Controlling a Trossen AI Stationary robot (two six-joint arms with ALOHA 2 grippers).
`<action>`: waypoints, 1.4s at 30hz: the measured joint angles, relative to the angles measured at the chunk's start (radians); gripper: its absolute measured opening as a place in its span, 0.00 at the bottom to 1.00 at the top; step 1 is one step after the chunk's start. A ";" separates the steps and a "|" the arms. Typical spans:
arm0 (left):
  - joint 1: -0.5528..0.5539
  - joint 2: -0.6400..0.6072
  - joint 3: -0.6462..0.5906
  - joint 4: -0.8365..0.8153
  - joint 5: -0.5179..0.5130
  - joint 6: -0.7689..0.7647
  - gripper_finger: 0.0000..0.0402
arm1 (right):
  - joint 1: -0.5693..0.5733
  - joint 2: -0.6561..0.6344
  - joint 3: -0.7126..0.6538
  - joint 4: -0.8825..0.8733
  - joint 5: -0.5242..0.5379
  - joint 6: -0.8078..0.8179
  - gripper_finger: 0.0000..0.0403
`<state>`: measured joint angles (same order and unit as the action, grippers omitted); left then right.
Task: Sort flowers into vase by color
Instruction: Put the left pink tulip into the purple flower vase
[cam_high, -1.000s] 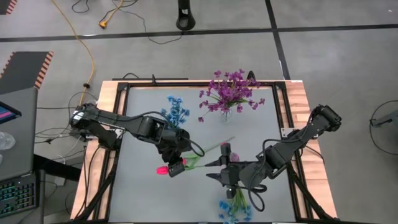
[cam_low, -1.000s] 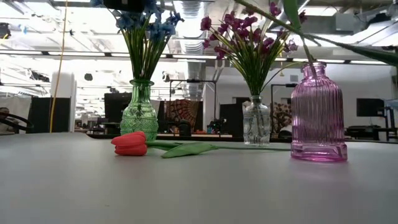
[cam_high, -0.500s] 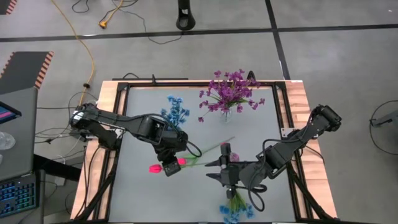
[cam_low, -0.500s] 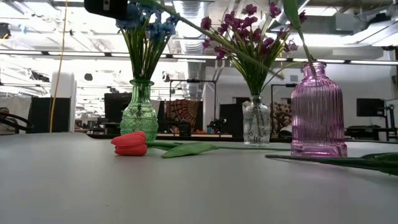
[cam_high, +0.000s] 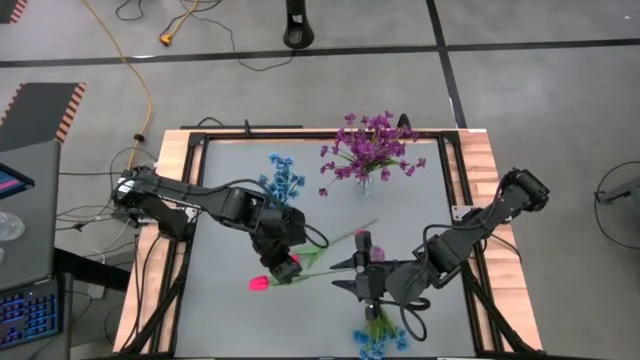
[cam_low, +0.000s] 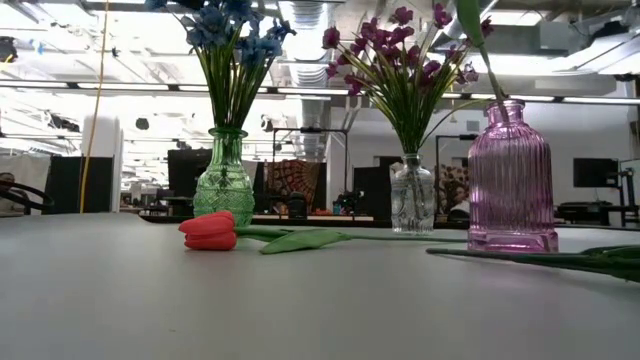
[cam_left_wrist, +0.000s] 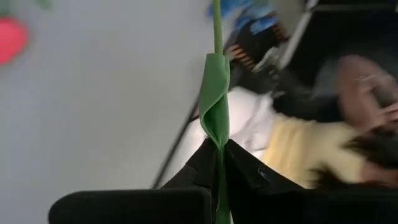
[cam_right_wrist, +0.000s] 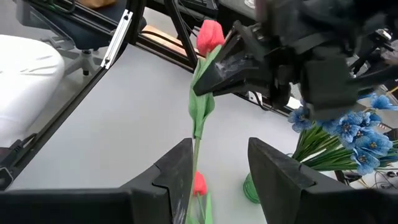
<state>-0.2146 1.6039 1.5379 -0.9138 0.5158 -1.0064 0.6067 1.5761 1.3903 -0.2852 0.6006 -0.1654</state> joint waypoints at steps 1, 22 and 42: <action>0.000 0.000 0.000 0.039 0.001 -0.031 0.01 | 0.002 0.001 0.000 0.000 0.000 0.005 0.45; 0.000 0.000 0.000 0.308 -0.052 -0.322 0.01 | 0.000 0.002 -0.006 -0.059 -0.031 0.087 0.45; 0.000 0.000 0.000 0.435 -0.042 -0.352 0.01 | -0.027 0.003 -0.006 -0.081 -0.027 0.089 0.36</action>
<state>-0.2142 1.6039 1.5375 -0.4789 0.4737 -1.3586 0.5798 1.5791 1.3842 -0.3660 0.5735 -0.0765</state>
